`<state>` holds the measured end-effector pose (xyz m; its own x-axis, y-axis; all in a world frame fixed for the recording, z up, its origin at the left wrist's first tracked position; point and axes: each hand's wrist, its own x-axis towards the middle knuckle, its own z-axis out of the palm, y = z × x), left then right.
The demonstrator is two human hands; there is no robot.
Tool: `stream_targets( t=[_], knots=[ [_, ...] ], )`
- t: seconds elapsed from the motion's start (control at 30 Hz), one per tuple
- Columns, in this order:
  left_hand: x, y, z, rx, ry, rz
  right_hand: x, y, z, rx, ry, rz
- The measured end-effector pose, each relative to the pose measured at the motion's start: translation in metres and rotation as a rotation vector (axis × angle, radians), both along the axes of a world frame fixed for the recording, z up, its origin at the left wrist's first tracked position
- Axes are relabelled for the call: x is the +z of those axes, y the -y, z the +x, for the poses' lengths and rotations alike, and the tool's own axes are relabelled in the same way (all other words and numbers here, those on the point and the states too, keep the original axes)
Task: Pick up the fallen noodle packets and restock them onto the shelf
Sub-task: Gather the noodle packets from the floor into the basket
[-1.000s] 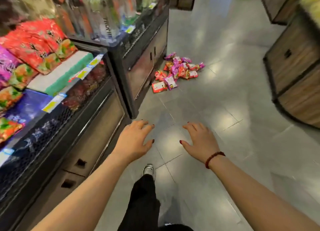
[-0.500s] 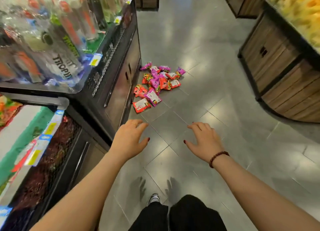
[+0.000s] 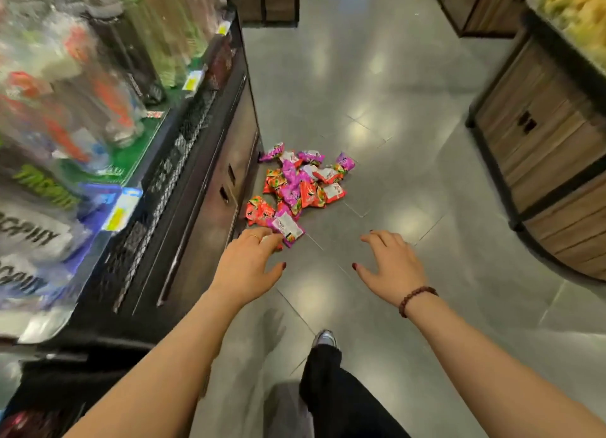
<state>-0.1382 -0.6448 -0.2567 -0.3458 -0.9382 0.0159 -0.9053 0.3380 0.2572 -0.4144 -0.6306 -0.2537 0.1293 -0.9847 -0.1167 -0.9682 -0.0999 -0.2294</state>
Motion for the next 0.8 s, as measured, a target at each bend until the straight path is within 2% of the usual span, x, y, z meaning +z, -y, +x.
stream_targets(
  t=[0.2,0.6,0.8],
  knots=[
    [0.008,0.127,-0.025,0.031,-0.036,0.037,0.005,0.126,-0.028,-0.022,0.016,0.014],
    [-0.028,0.367,-0.03,-0.024,-0.048,0.063,-0.013,0.36,-0.039,-0.063,0.012,0.067],
    [-0.032,0.465,-0.044,-0.055,-0.047,0.125,-0.019,0.444,-0.049,-0.076,0.026,0.106]
  ],
)
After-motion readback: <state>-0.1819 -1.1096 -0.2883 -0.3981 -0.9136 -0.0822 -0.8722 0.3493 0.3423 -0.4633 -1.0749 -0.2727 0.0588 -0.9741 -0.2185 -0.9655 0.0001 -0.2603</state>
